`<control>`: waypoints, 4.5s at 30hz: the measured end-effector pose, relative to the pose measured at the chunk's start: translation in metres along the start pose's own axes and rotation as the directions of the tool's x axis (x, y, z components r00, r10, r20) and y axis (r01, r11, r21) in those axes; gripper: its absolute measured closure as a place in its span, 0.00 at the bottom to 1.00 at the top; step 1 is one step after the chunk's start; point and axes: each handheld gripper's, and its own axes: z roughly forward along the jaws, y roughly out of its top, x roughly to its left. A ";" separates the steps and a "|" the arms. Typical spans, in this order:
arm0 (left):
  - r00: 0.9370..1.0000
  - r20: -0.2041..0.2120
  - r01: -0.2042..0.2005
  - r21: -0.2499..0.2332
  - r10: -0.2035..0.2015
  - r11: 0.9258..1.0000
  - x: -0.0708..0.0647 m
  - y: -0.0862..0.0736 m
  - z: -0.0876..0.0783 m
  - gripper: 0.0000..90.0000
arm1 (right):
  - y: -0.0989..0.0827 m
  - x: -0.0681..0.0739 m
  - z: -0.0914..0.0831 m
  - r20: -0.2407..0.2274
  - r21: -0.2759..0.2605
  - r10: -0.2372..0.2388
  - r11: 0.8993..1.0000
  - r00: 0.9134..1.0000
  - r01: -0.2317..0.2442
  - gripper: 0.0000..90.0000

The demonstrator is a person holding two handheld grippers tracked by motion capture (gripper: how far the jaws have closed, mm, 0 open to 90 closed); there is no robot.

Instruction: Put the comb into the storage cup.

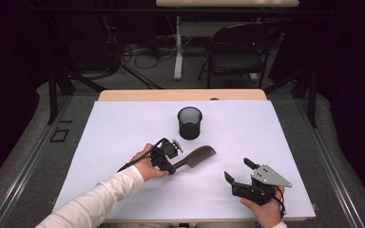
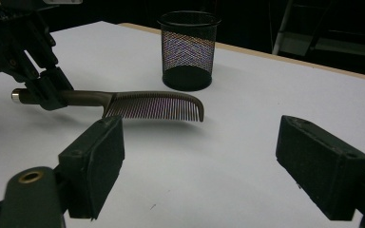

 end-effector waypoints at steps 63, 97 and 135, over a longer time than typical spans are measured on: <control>0.997 0.037 0.080 -0.514 -0.071 0.854 0.004 -0.019 -0.065 0.81 | -0.004 0.000 0.005 0.009 0.031 -0.006 0.999 1.000 0.006 0.19; 0.993 0.018 0.098 -0.701 -0.119 0.706 0.005 -0.048 -0.066 0.81 | -0.004 0.002 0.005 0.016 0.053 -0.025 0.998 1.000 0.024 0.26; 0.977 -0.091 0.054 -0.770 -0.193 0.635 -0.013 -0.055 -0.042 0.81 | -0.003 0.004 0.016 -0.020 0.130 0.067 0.989 0.998 -0.064 0.37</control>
